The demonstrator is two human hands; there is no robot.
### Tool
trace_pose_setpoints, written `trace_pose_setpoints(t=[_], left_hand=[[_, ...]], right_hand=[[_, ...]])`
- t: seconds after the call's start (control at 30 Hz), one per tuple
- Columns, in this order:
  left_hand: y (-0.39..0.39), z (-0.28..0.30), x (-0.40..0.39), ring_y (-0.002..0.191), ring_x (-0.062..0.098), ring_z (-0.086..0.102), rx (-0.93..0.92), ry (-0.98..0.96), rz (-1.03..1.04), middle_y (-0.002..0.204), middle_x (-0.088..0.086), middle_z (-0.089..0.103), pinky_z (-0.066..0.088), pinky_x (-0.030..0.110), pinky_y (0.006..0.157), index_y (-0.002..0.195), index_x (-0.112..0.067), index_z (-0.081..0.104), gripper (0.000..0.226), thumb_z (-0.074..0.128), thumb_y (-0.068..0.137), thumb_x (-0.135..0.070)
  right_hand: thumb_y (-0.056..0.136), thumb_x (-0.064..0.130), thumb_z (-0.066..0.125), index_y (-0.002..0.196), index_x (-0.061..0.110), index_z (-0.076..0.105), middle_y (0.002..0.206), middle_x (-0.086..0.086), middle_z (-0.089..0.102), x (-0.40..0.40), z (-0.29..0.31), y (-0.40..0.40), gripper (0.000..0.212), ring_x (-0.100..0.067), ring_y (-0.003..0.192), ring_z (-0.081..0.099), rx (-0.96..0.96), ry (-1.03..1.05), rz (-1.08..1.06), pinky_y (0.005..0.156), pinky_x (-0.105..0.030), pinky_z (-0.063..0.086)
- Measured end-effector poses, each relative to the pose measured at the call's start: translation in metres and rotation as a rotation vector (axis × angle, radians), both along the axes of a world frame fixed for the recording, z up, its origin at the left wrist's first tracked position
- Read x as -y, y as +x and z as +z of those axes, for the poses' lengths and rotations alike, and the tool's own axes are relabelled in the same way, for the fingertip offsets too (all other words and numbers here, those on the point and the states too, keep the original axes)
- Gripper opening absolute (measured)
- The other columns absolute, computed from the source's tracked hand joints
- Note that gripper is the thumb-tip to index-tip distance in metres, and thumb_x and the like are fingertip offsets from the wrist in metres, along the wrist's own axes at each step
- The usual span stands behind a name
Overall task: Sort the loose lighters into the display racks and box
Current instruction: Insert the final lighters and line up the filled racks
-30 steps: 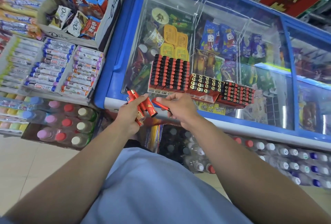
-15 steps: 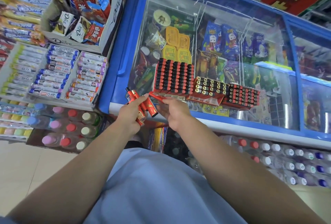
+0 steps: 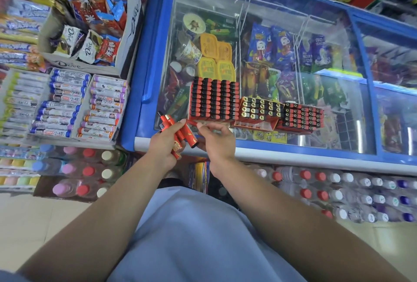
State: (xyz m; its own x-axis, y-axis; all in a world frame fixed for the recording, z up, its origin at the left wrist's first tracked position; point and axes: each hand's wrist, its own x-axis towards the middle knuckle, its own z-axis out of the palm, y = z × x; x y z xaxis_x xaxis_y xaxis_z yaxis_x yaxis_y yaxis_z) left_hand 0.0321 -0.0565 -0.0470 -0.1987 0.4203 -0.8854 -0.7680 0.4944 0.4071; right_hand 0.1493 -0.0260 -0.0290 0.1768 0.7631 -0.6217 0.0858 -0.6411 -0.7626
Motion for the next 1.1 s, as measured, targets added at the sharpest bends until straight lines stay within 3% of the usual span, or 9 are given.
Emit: trace_pose_setpoints(t=[0.17, 0.27, 0.43, 0.6, 0.77, 0.87, 0.97, 1.1], left_hand=[[-0.008, 0.000, 0.002, 0.056, 0.013, 0.061, -0.010, -0.006, 0.034, 0.087, 0.009, 0.072, 0.045, 0.022, 0.046, 0.106, -0.008, 0.071, 0.036, 0.086, 0.080, -0.028], [-0.012, 0.001, 0.002, 0.053, 0.012, 0.059, -0.022, -0.016, 0.030, 0.089, 0.009, 0.072, 0.044, 0.021, 0.042, 0.110, -0.008, 0.071, 0.039, 0.087, 0.080, -0.028], [-0.013, 0.004, 0.002, 0.056, 0.012, 0.061, -0.022, -0.007, 0.022, 0.088, 0.008, 0.073, 0.045, 0.021, 0.046, 0.111, -0.008, 0.071, 0.041, 0.087, 0.080, -0.029], [-0.014, 0.011, 0.004, 0.061, 0.013, 0.062, -0.018, 0.010, 0.023, 0.089, 0.008, 0.073, 0.047, 0.023, 0.052, 0.106, -0.010, 0.070, 0.035, 0.086, 0.081, -0.028], [-0.018, 0.017, 0.006, 0.054, 0.013, 0.058, -0.007, 0.048, 0.013, 0.081, 0.008, 0.070, 0.046, 0.021, 0.044, 0.102, -0.010, 0.070, 0.031, 0.087, 0.081, -0.026], [-0.016, 0.022, 0.007, 0.056, 0.014, 0.057, -0.019, 0.077, 0.001, 0.079, 0.007, 0.069, 0.047, 0.024, 0.050, 0.100, -0.010, 0.069, 0.031, 0.087, 0.080, -0.026], [-0.014, 0.026, 0.007, 0.055, 0.012, 0.058, -0.050, 0.139, -0.023, 0.071, 0.004, 0.069, 0.048, 0.024, 0.054, 0.099, -0.009, 0.070, 0.029, 0.086, 0.080, -0.023], [-0.014, 0.028, 0.007, 0.053, 0.013, 0.055, -0.108, 0.199, -0.091, 0.067, 0.003, 0.067, 0.046, 0.022, 0.048, 0.089, -0.010, 0.067, 0.025, 0.087, 0.079, -0.019]], right_hand=[[0.096, 0.019, 0.069, 0.097, 0.018, 0.068, 0.094, -0.005, 0.077, 0.003, 0.008, -0.002, 0.002, -0.022, 0.081, 0.074, -0.074, 0.046, 0.028, 0.080, -0.040, 0.064], [0.102, 0.021, 0.061, 0.102, 0.020, 0.068, 0.094, -0.003, 0.076, 0.004, 0.007, -0.001, 0.007, -0.018, 0.075, 0.072, -0.020, 0.101, 0.083, 0.082, -0.043, 0.063], [0.097, 0.033, 0.066, 0.091, 0.036, 0.066, 0.091, 0.007, 0.076, 0.002, 0.005, -0.004, 0.007, -0.017, 0.085, 0.074, 0.146, 0.207, 0.202, 0.085, -0.048, 0.061], [0.091, 0.036, 0.074, 0.094, 0.028, 0.067, 0.088, 0.006, 0.077, -0.006, 0.006, -0.009, 0.011, -0.014, 0.085, 0.074, 0.178, 0.228, 0.206, 0.086, -0.047, 0.060], [0.080, 0.038, 0.085, 0.086, 0.019, 0.067, 0.082, 0.002, 0.076, -0.016, 0.006, -0.010, 0.027, -0.018, 0.080, 0.075, 0.169, 0.153, 0.117, 0.081, -0.046, 0.061], [0.077, 0.040, 0.087, 0.082, 0.013, 0.064, 0.080, -0.001, 0.073, -0.021, 0.012, -0.010, 0.036, -0.017, 0.075, 0.072, 0.227, 0.171, 0.136, 0.073, -0.034, 0.060], [0.079, 0.040, 0.085, 0.081, 0.013, 0.064, 0.076, 0.002, 0.069, -0.011, 0.023, -0.009, 0.035, -0.011, 0.065, 0.062, 0.271, 0.257, 0.278, 0.060, -0.017, 0.049], [0.082, 0.038, 0.084, 0.095, 0.019, 0.063, 0.085, 0.003, 0.074, -0.001, 0.034, 0.002, 0.031, -0.011, 0.076, 0.071, 0.167, 0.208, 0.641, 0.068, -0.027, 0.058]])
